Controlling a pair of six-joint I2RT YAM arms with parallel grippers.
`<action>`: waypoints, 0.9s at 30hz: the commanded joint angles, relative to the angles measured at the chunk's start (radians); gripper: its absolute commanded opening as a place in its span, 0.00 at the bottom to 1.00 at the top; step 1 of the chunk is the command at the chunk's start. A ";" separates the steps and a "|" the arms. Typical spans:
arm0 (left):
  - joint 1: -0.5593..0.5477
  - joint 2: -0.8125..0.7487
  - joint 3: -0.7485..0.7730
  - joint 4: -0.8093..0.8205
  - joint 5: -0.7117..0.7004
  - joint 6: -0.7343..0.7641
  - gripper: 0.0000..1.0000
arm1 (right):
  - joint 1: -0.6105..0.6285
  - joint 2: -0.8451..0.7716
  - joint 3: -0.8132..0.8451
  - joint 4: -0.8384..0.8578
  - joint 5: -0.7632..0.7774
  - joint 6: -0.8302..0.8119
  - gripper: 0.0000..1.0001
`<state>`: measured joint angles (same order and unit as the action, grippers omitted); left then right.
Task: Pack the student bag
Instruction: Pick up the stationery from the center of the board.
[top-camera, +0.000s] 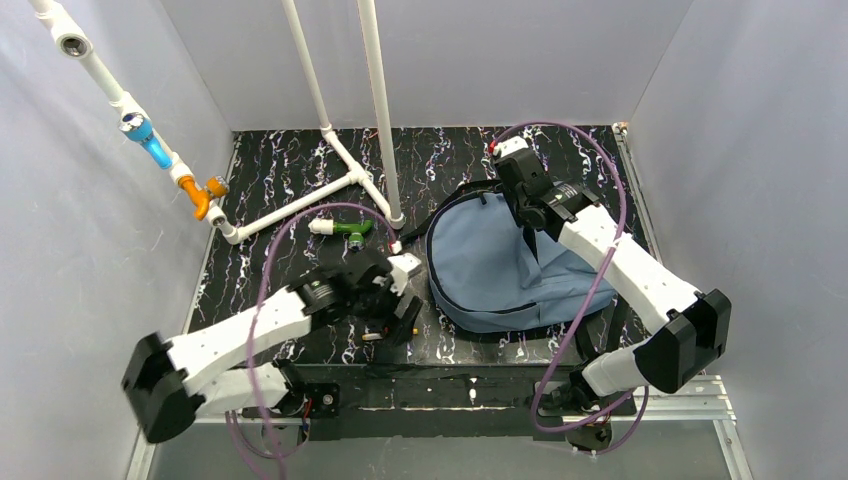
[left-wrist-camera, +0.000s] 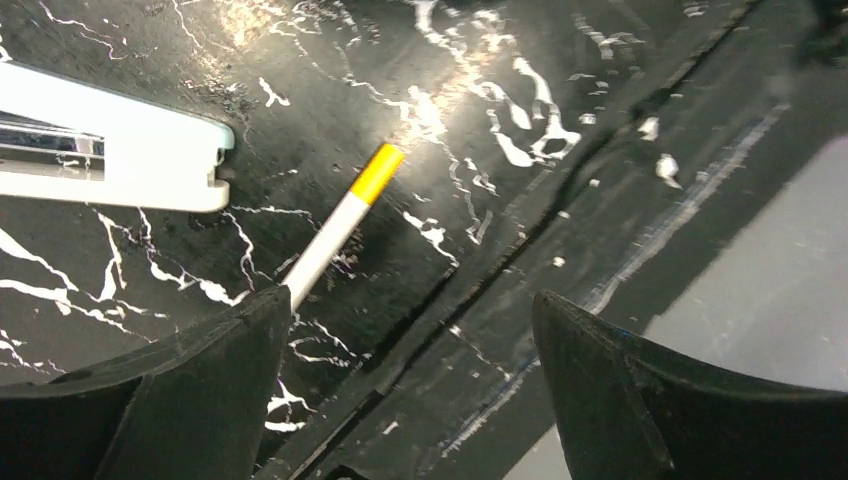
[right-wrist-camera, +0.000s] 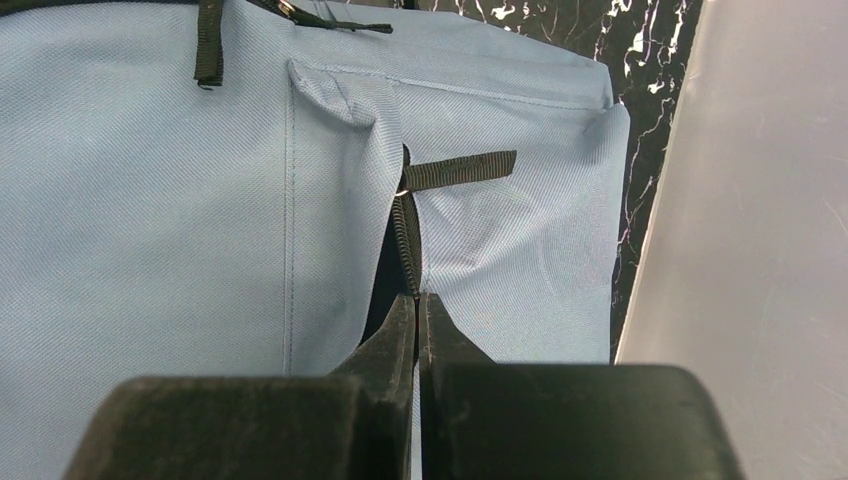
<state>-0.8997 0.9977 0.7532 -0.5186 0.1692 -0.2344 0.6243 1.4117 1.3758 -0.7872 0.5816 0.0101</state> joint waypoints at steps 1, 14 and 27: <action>0.003 0.202 0.072 -0.011 -0.061 0.010 0.87 | 0.005 -0.062 0.001 0.043 -0.052 -0.006 0.01; -0.028 0.435 0.025 0.090 -0.126 -0.038 0.77 | 0.005 -0.088 -0.024 0.064 -0.090 -0.035 0.01; -0.206 0.590 0.106 -0.057 -0.544 -0.251 0.26 | 0.005 -0.115 -0.031 0.085 -0.069 -0.031 0.01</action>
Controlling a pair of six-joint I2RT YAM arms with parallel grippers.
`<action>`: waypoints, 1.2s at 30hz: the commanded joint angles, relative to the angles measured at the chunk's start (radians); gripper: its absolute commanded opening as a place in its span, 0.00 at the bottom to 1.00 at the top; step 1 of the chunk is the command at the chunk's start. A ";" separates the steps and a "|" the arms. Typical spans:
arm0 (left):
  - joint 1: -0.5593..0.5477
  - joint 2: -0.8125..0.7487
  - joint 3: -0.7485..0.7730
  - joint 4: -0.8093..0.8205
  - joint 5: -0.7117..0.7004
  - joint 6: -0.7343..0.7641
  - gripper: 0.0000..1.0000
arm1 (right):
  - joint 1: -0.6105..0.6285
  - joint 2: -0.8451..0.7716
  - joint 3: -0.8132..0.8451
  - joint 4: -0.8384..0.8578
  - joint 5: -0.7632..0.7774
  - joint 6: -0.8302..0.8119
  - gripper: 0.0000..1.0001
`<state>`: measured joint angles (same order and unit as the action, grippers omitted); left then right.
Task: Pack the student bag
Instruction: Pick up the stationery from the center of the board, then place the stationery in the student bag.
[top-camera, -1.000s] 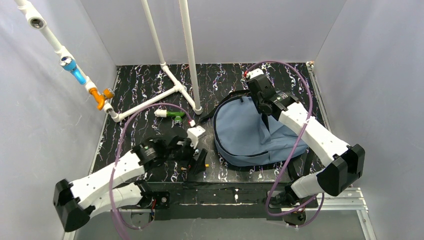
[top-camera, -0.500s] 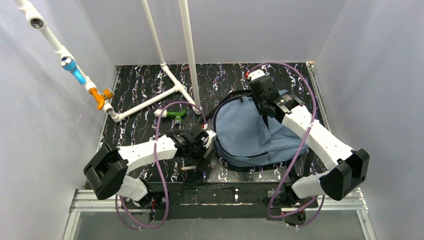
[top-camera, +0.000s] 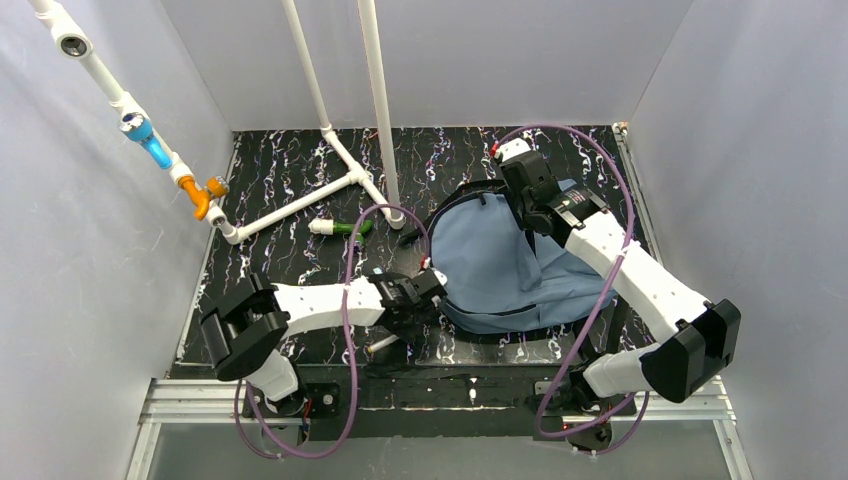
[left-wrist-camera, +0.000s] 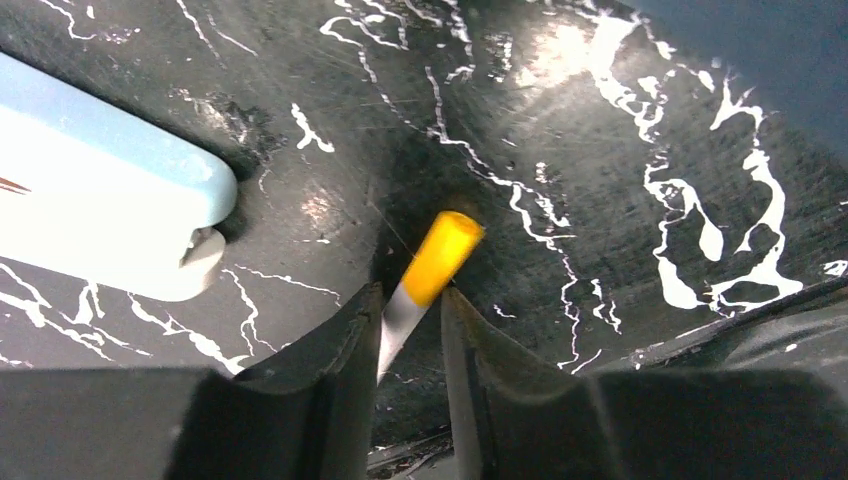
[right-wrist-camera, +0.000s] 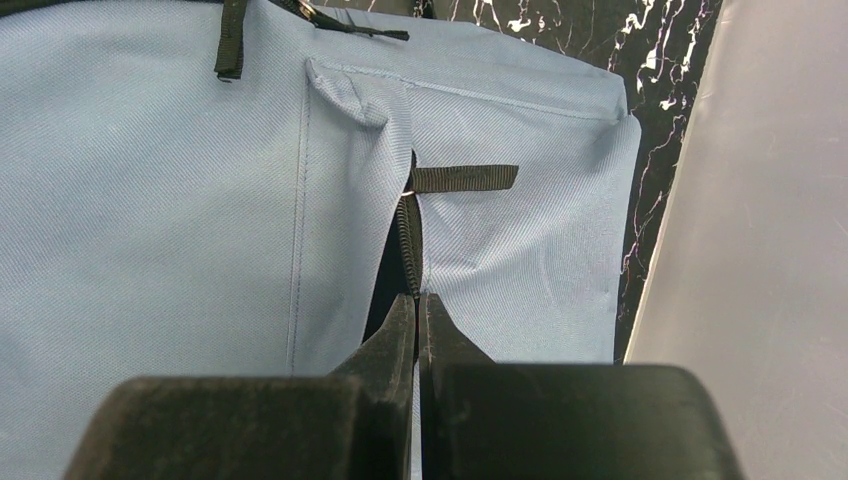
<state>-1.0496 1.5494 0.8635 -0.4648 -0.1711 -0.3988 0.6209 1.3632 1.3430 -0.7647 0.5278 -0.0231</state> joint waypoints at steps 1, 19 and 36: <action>-0.064 0.023 -0.002 -0.113 -0.231 -0.096 0.22 | 0.008 -0.070 -0.001 0.067 -0.014 0.006 0.01; 0.216 -0.376 0.092 0.450 0.432 -0.363 0.00 | 0.008 -0.103 -0.013 0.097 -0.095 0.099 0.01; 0.226 0.260 0.523 0.847 0.745 -0.732 0.00 | 0.008 -0.127 0.015 0.118 -0.135 0.140 0.01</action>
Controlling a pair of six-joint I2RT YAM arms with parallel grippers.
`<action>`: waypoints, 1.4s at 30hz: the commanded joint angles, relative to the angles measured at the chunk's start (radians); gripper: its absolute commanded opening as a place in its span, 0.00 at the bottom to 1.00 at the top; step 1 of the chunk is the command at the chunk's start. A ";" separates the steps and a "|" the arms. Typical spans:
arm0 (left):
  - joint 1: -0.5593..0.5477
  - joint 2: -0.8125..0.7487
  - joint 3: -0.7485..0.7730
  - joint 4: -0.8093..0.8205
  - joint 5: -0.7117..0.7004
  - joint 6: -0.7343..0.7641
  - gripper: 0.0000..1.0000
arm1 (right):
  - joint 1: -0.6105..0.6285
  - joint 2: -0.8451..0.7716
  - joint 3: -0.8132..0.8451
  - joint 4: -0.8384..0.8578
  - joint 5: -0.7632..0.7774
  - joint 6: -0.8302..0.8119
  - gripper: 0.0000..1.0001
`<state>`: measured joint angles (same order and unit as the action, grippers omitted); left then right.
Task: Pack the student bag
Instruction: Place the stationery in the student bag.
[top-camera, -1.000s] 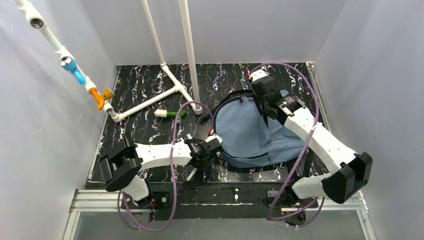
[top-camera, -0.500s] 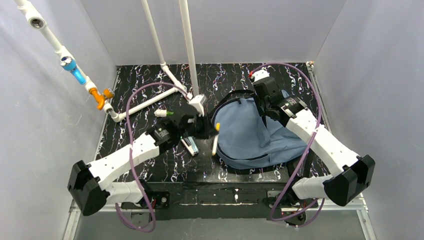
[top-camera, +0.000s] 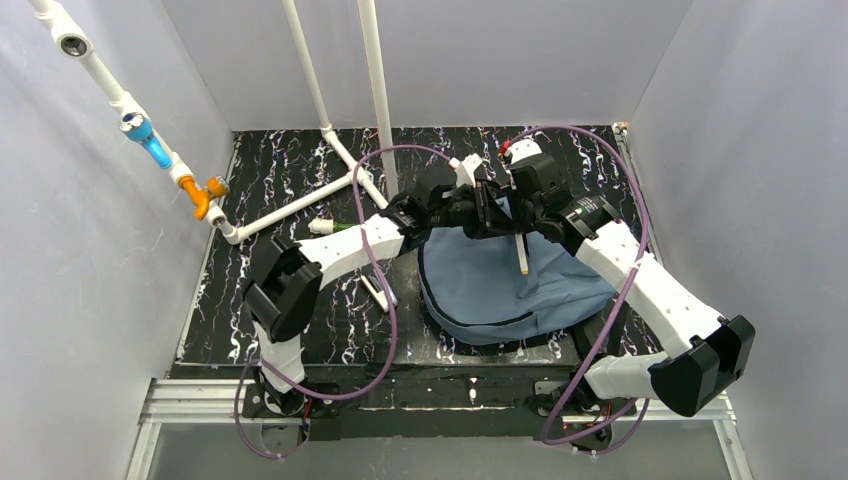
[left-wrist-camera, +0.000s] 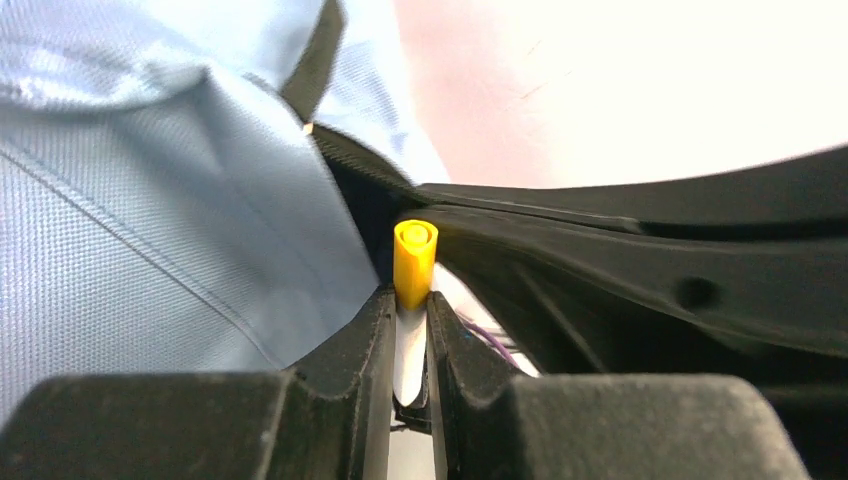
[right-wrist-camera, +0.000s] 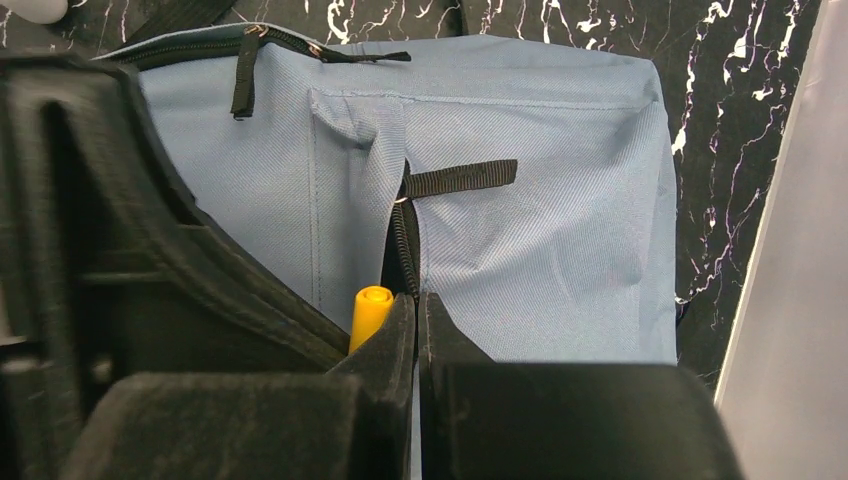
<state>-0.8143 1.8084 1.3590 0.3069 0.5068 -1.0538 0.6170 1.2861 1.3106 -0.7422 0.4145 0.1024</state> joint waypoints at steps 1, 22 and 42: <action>-0.011 0.009 0.029 0.077 0.070 -0.083 0.00 | 0.012 -0.051 0.046 0.098 -0.015 0.015 0.01; 0.056 0.217 0.197 -0.216 0.055 0.107 0.00 | 0.012 -0.085 0.009 0.106 -0.132 0.066 0.01; 0.019 0.258 0.211 0.195 -0.206 -0.161 0.00 | 0.012 -0.066 0.006 0.098 -0.130 0.250 0.01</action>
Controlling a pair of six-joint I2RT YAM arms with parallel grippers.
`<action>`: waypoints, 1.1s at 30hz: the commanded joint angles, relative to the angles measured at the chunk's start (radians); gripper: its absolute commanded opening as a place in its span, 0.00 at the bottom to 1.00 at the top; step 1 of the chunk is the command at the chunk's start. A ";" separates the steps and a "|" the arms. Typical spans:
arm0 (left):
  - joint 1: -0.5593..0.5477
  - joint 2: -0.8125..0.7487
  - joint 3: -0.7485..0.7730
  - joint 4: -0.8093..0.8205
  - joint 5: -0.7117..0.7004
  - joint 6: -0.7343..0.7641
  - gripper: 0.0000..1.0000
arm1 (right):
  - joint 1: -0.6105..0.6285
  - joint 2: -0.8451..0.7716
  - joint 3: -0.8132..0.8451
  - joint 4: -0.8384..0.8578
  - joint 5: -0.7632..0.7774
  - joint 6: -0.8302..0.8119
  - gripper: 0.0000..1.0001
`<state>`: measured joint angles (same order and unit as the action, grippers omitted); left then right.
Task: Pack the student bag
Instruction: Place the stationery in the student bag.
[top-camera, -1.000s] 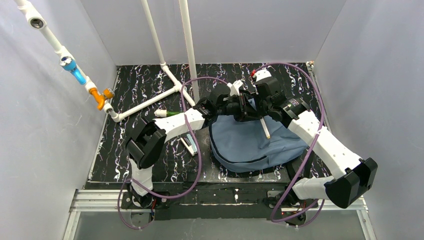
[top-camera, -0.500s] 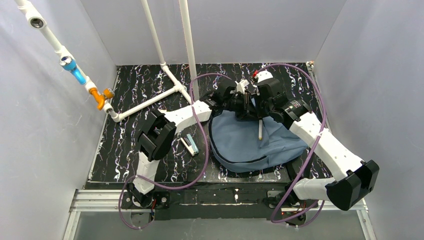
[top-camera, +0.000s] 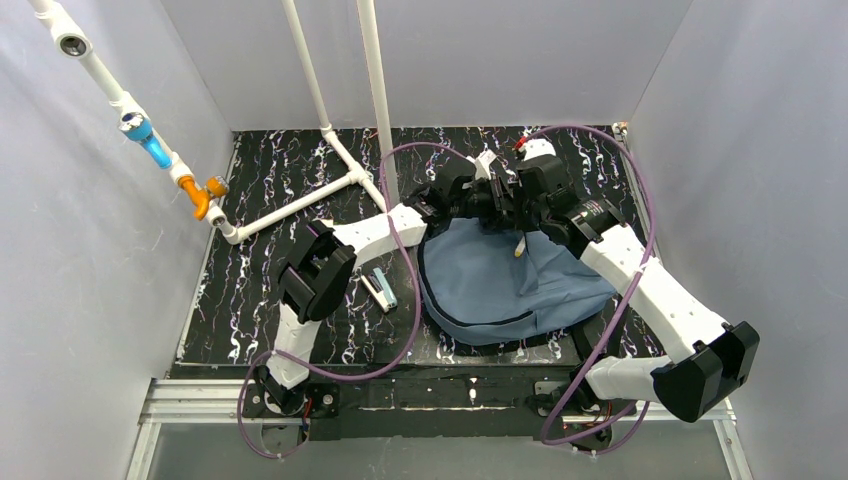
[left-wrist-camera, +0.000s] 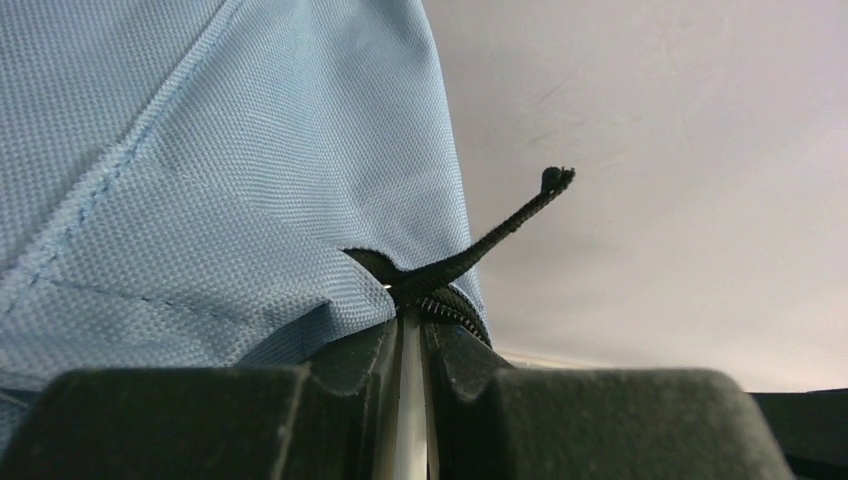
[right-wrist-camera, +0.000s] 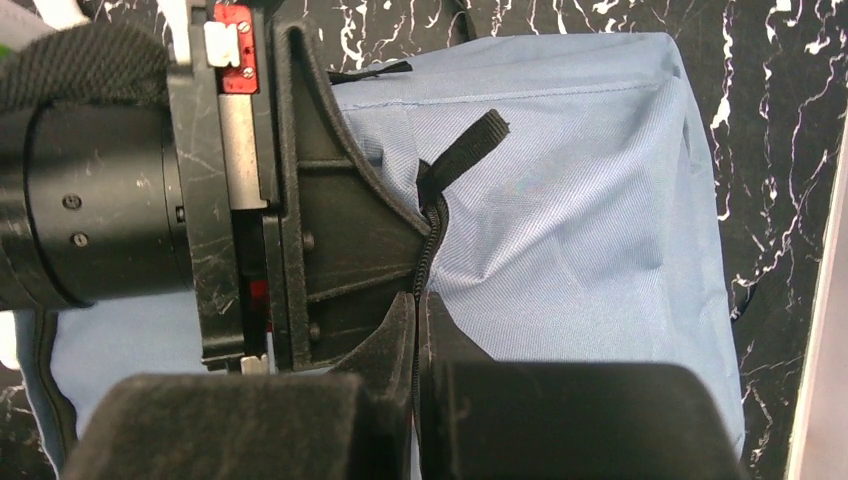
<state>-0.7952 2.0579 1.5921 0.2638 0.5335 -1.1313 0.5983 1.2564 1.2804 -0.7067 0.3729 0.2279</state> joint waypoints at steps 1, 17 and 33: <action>-0.002 0.012 -0.020 0.246 -0.263 -0.098 0.00 | 0.029 -0.042 0.032 0.061 -0.071 0.145 0.01; -0.059 -0.201 -0.155 0.035 -0.388 0.095 0.59 | -0.100 0.040 0.136 -0.017 0.055 -0.017 0.01; -0.060 -0.615 -0.335 -0.359 -0.412 0.488 0.64 | -0.102 -0.042 0.118 -0.011 -0.118 -0.097 0.01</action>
<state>-0.8585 1.6604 1.3582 0.0376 0.1925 -0.7788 0.4995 1.2961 1.3529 -0.7692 0.3161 0.1745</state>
